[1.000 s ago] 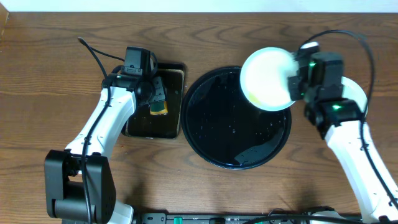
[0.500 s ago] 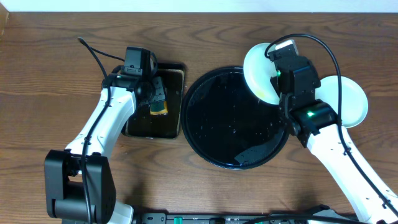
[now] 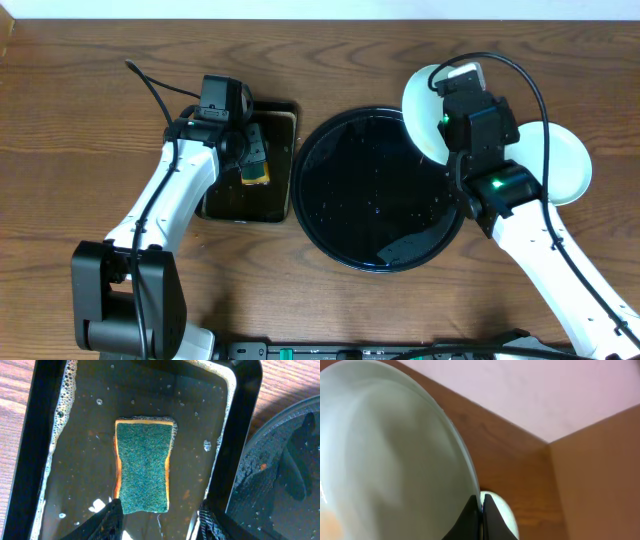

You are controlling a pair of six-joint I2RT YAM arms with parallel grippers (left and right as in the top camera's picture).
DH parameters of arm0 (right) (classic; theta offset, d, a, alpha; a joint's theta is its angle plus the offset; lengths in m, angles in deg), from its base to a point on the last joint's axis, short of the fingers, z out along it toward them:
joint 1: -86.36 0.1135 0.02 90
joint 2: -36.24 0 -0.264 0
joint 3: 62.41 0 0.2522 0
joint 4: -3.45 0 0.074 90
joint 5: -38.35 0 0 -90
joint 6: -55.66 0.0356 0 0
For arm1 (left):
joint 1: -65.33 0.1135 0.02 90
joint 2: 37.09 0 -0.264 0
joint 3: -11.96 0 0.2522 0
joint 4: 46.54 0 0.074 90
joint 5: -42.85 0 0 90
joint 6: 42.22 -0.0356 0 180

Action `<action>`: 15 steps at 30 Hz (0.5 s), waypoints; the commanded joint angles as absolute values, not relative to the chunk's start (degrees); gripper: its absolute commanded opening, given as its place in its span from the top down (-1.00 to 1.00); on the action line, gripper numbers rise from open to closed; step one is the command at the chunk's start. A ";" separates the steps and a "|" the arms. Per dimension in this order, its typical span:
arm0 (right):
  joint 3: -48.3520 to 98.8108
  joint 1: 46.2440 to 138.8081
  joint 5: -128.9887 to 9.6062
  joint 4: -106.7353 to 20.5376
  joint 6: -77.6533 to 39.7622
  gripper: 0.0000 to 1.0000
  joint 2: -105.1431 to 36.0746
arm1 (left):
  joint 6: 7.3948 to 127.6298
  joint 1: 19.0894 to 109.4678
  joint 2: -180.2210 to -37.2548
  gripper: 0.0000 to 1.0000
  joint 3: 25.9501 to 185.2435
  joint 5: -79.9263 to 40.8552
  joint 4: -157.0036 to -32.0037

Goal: Clean dirty plates on tray and stack at the side
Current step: 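Lower the blue plate onto the plate stack and open the right gripper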

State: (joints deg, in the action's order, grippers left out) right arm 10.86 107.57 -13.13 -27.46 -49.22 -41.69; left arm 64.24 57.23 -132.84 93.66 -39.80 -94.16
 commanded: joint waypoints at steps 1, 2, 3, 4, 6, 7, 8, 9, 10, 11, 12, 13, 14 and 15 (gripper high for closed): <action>10.97 104.19 -18.37 -29.58 -36.91 0.98 -41.15 | 64.14 57.25 -133.32 -0.02 93.34 -39.69 -94.32; 10.97 102.72 -20.05 -30.43 -34.35 0.97 -41.43 | 64.14 57.25 -133.32 -0.02 93.34 -39.69 -94.32; 10.97 101.13 -21.52 -31.13 -31.95 0.98 -41.71 | 64.14 57.25 -133.32 -0.02 93.34 -39.69 -94.32; 10.97 98.92 -23.42 -31.98 -29.22 0.98 -42.24 | 64.14 57.25 -133.32 -0.02 93.34 -39.69 -94.32; 10.97 95.97 -25.52 -33.01 -25.79 0.98 -42.87 | 64.11 57.25 -133.32 -0.02 93.34 -39.69 -94.32; 10.97 93.89 -26.89 -33.82 -23.25 0.98 -43.35 | 64.14 57.25 -133.32 -0.02 93.34 -39.69 -94.32; 10.97 92.10 -28.08 -34.56 -21.17 0.98 -43.68 | 64.11 57.25 -133.32 -0.02 93.34 -39.69 -94.32; 10.97 90.26 -29.23 -35.31 -19.03 0.98 -44.10 | 64.11 57.25 -133.32 -0.02 93.34 -39.69 -94.32; 10.97 88.36 -30.22 -36.01 -16.80 0.98 -44.56 | 64.11 57.25 -133.32 -0.02 93.34 -39.69 -94.32; 10.97 86.05 -31.59 -36.75 -14.40 0.98 -45.15 | 64.11 57.25 -133.32 -0.02 93.34 -39.69 -94.32; 10.97 83.84 -33.36 -37.19 -12.61 0.98 -45.87 | 64.11 57.25 -133.32 -0.02 93.34 -39.69 -94.32; 10.97 82.24 -34.89 -37.36 -11.73 0.98 -46.44 | 64.14 57.25 -133.32 -0.02 93.34 -39.69 -94.32; 10.97 80.36 -36.82 -37.38 -10.77 0.98 -47.16 | 64.14 57.25 -133.32 -0.02 93.34 -39.69 -94.32; 10.97 77.70 -39.33 -37.34 -9.57 0.98 -48.38 | 64.14 57.25 -133.32 -0.02 93.34 -39.69 -94.32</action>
